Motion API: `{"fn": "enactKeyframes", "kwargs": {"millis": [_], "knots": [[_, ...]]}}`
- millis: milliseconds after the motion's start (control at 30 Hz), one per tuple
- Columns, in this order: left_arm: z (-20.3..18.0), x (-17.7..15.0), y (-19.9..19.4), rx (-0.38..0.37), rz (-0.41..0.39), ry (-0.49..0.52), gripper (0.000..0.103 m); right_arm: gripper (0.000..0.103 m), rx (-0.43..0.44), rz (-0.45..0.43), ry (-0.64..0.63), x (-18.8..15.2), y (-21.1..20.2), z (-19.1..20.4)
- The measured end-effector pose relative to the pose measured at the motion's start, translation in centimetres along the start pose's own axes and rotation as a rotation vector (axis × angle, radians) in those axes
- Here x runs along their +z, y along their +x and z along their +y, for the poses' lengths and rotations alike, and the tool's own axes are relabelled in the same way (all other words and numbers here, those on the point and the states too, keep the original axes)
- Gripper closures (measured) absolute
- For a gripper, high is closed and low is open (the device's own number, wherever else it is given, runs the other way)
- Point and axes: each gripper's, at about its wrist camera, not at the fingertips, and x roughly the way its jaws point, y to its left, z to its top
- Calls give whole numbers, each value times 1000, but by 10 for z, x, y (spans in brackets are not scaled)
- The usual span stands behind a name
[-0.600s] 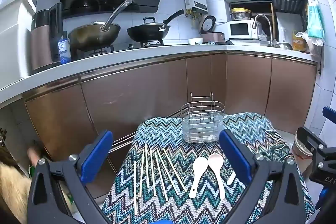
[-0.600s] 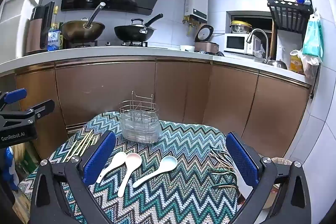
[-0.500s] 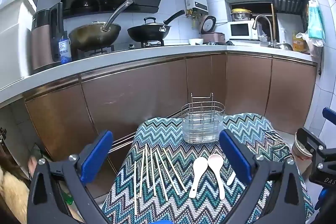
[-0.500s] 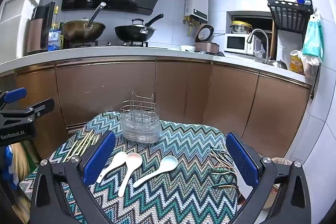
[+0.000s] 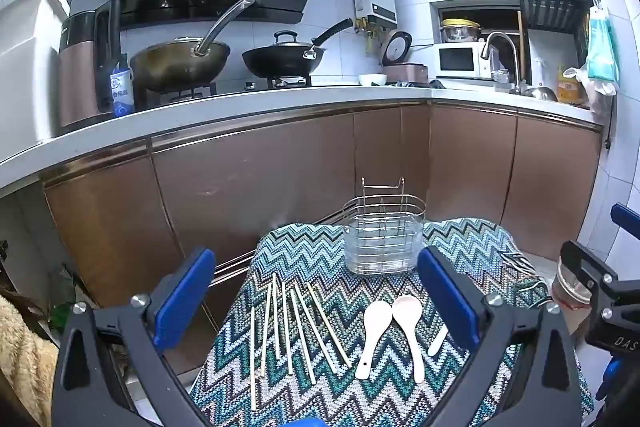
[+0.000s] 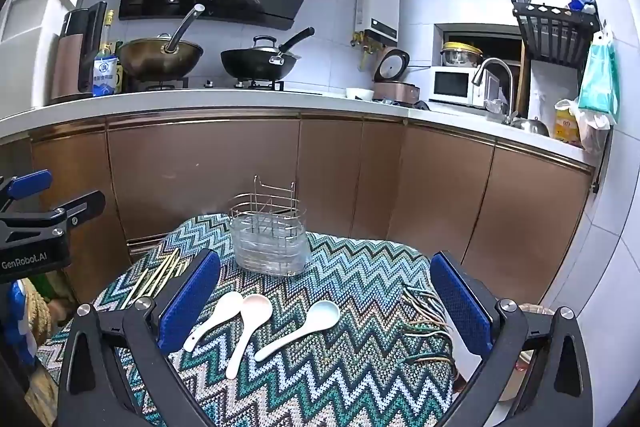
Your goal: Organize utensils
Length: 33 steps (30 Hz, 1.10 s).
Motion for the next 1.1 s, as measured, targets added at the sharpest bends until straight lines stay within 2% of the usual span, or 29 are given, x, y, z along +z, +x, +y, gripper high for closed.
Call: {"fn": "enactKeyframes", "kwargs": {"millis": [300, 1100], "knots": [[-1, -1, 10, -28, 28, -20, 1, 0, 2, -20, -4, 6, 1, 3], [-3, 4, 31, -93, 68, -43, 1, 0, -6, 30, 19, -2, 26, -8]]}}
